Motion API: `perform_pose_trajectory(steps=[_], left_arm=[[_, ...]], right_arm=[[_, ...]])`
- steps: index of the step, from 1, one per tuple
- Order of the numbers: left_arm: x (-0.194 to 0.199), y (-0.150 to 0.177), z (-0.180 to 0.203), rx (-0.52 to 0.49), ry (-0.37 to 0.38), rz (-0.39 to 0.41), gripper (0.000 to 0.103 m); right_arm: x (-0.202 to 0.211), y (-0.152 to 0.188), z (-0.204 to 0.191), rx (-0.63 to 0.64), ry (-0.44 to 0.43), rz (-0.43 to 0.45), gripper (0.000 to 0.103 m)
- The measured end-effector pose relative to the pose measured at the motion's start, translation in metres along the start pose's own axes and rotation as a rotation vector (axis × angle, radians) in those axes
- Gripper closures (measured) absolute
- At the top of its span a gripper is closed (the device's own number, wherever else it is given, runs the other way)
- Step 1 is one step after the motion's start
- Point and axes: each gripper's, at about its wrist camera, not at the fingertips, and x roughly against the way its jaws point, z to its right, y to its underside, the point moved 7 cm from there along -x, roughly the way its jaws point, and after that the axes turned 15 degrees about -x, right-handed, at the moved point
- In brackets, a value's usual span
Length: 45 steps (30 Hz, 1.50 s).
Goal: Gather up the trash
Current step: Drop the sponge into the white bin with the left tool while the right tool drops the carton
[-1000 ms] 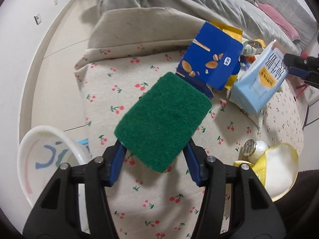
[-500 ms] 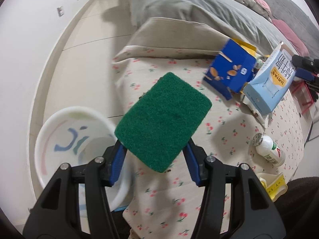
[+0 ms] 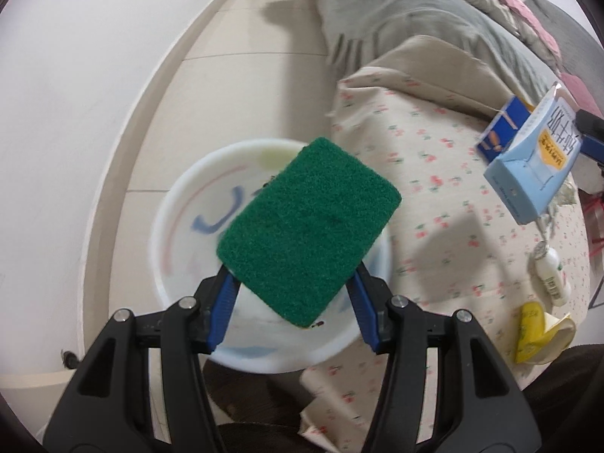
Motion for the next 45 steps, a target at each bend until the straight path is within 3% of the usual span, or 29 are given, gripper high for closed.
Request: perform_pose_trajectory(steps=[3,5,7,9,23,39,41,42,45], left_arm=[[-0.004,0.003,-0.011,0.025,-0.008,0.004,0.045],[-0.006,0.003,-0.016,0.024,-0.026,-0.002,0.039],[-0.009,0.002,-0.02,0.028,-0.044,-0.008,0.027],[-0.009,0.004,-0.025,0.039,-0.055,-0.008,0.023],[0.012,0.038,-0.072,0.177,-0.103,-0.029,0.02],[0.019,0.06,-0.087,0.186,-0.134,-0.042,0.011],[0.019,0.06,-0.087,0.184,-0.134,-0.042,0.011],[0.02,0.06,-0.086,0.183,-0.133,-0.041,0.011],[0.021,0.059,-0.083,0.178,-0.129,-0.037,0.011]], right_arm=[[-0.016,0.006,-0.014,0.014,-0.002,-0.019,0.063],[-0.023,0.01,-0.022,0.025,-0.003,-0.028,0.063],[-0.033,0.014,-0.03,0.034,-0.003,-0.038,0.063],[-0.039,0.018,-0.035,0.041,-0.003,-0.047,0.063],[-0.099,0.051,-0.075,0.136,0.031,-0.099,0.063],[-0.161,0.083,-0.11,0.267,0.091,-0.113,0.062],[-0.163,0.086,-0.114,0.27,0.07,-0.122,0.049],[-0.16,0.087,-0.115,0.272,0.069,-0.123,0.038],[-0.15,0.086,-0.116,0.294,0.07,-0.103,0.036]])
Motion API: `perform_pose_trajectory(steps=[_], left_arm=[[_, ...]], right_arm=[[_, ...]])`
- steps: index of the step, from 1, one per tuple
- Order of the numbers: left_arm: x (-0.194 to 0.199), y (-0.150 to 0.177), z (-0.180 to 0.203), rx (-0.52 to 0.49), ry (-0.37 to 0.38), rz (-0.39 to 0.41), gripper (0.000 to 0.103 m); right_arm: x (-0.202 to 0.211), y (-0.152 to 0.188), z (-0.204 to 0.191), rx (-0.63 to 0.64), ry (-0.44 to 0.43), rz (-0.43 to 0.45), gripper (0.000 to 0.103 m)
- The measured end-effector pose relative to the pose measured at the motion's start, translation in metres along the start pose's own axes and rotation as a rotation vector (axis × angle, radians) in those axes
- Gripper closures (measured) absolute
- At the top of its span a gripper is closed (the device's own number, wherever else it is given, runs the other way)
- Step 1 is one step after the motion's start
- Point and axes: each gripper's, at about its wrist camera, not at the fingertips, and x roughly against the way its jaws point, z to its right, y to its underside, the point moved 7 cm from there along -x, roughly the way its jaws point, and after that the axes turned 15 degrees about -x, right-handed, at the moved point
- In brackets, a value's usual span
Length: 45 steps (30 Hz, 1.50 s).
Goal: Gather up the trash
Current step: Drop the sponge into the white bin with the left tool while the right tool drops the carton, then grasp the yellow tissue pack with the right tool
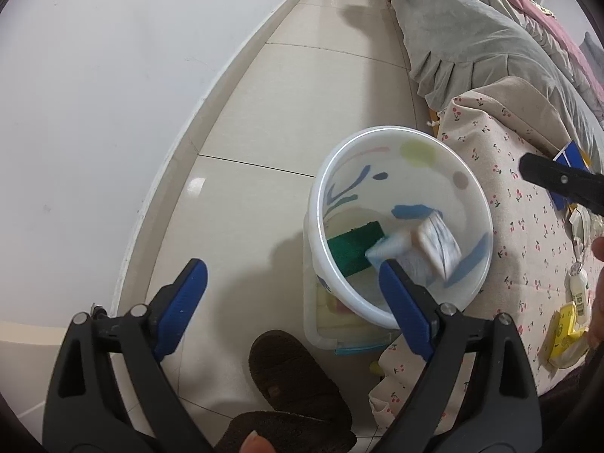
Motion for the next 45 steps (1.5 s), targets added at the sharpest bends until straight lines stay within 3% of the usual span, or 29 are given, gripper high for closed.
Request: perform_pose_trajectory(steps=[8,17,28,35,45], left_arm=[[0.003,-0.004,0.017,-0.036,0.016,0.001,0.011],[0.006,-0.003,0.054,-0.106,0.063,-0.009,0.011],[0.01,0.004,0.091,-0.194,0.118,-0.016,0.011],[0.014,0.006,0.107,-0.225,0.139,-0.024,0.011],[0.018,0.008,0.112,-0.233,0.139,-0.03,0.011]], right_arm=[[0.05,0.005,0.026,0.013,0.039,0.037,0.033],[0.108,0.017,0.083,0.009,0.082,0.067,0.028],[0.145,0.059,0.138,0.049,0.143,0.018,0.027],[0.147,0.093,0.151,0.078,0.146,-0.061,0.025],[0.12,0.127,0.162,0.119,0.182,-0.172,0.025]])
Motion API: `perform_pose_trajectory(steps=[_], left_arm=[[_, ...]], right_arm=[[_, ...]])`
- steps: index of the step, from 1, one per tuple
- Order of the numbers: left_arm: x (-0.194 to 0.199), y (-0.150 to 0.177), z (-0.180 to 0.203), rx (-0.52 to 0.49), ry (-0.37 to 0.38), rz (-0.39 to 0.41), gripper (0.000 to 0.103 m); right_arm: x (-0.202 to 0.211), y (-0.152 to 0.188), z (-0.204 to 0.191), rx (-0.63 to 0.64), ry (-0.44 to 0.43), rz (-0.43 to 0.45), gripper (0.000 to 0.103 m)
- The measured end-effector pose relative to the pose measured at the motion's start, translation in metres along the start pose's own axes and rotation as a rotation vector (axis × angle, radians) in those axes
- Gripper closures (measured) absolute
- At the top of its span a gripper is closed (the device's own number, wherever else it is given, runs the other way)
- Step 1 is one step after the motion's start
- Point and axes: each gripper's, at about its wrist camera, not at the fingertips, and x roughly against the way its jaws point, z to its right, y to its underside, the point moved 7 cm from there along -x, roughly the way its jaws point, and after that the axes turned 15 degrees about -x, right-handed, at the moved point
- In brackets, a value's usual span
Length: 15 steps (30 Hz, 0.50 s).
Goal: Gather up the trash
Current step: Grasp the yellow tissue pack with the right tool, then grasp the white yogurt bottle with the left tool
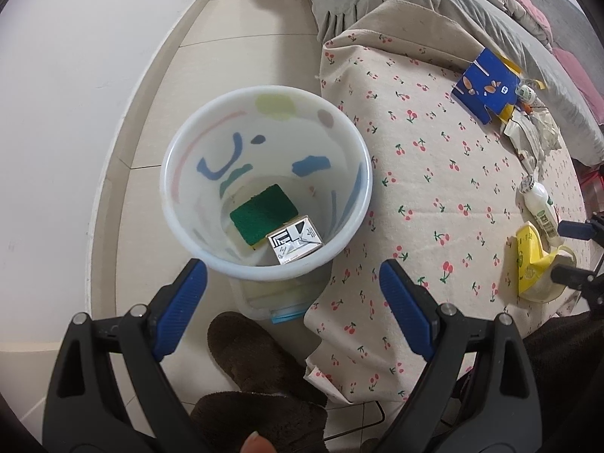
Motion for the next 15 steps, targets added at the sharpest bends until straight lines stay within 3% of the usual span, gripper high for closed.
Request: perform_pose_trajectory(steps=[5,9,15], left_arm=[[0.001,0.001,0.002,0.0,0.001,-0.007,0.011],[0.003,-0.002,0.008,-0.01,0.005,-0.004,0.011],[0.008,-0.017,0.023,-0.024,0.019,0.012,0.011]], right_arm=[[-0.011,0.008,0.001,0.019,0.025,-0.034,0.029],[-0.018,0.015,0.001,0.053,0.04,-0.062,0.069],[0.002,0.012,-0.007,0.081,0.0,0.007,0.078]])
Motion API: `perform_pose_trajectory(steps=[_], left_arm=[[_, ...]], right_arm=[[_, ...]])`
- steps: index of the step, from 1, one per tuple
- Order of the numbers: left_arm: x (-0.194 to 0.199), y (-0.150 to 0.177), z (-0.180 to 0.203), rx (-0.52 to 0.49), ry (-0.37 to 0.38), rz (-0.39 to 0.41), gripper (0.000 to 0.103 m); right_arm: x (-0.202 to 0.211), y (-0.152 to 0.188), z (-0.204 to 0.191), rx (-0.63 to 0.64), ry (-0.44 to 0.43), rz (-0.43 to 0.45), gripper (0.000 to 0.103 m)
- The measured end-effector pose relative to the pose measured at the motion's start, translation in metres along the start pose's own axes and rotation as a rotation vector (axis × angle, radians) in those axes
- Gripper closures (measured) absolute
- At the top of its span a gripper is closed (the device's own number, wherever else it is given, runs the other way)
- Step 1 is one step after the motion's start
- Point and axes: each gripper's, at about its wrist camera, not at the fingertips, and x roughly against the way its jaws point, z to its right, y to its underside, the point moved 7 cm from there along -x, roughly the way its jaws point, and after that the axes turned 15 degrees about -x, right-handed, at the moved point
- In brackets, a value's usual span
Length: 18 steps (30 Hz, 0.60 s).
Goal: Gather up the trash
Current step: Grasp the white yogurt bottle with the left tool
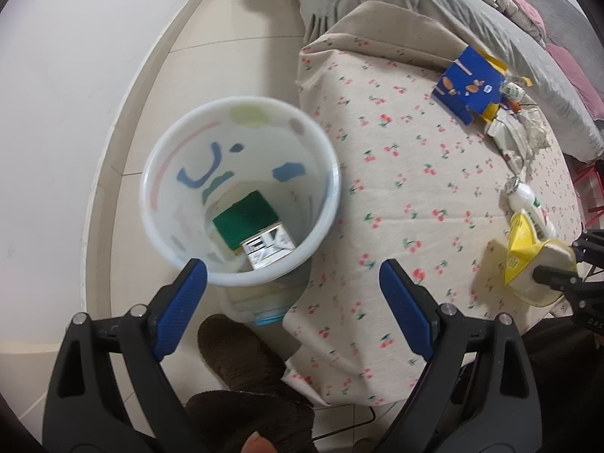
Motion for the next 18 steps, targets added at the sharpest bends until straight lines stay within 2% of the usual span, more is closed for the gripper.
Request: perform_pose_trajectory(steps=[5,9,13,18], left_arm=[[0.001,-0.02,0.029,-0.025,0.023,0.008,0.011],[-0.002,-0.036,0.06,-0.062,0.038,0.007,0.011],[-0.009,-0.05,0.094,-0.095,0.061,-0.012,0.011],[-0.02,-0.067,0.139,-0.093,0.11,-0.039,0.011]], right_arm=[[0.037,-0.017,0.018,-0.076,-0.032,0.114,0.078],[0.067,-0.028,0.054,-0.169,-0.02,0.21,0.078],[0.093,-0.034,0.092,-0.263,0.003,0.269,0.078],[0.106,-0.035,0.132,-0.34,0.044,0.297,0.078]])
